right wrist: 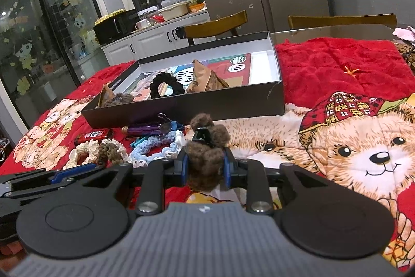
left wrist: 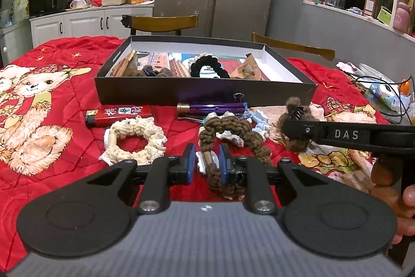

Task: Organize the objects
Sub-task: 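Lift the braided scrunchie with the left tool while the right tool lifts the bear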

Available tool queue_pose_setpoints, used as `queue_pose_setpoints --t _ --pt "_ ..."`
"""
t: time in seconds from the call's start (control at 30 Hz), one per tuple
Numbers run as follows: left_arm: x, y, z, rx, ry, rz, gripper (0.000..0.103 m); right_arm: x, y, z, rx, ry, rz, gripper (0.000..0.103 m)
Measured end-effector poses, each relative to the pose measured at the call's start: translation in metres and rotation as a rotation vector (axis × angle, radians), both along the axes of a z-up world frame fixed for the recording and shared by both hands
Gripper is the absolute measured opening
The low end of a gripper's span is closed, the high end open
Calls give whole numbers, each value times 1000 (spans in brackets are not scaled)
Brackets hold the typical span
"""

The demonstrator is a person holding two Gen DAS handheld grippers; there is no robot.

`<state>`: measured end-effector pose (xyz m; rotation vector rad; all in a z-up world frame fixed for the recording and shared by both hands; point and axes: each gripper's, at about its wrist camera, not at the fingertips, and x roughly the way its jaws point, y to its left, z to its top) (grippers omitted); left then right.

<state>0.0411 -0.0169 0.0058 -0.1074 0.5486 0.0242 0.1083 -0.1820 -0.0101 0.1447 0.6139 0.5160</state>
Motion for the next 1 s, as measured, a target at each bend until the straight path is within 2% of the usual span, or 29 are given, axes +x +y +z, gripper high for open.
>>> queue_pose_setpoints --t 0.47,0.73,1.0 --pt "-14 0 9 33 -103 -15 23 -4 -5 18 13 -78 -10 28" --pt "-7 30 46 -102 -104 -9 23 -10 -8 53 1 -159 -35 28" --pt "-18 29 88 -5 -209 -44 23 -17 1 101 47 -231 10 28"
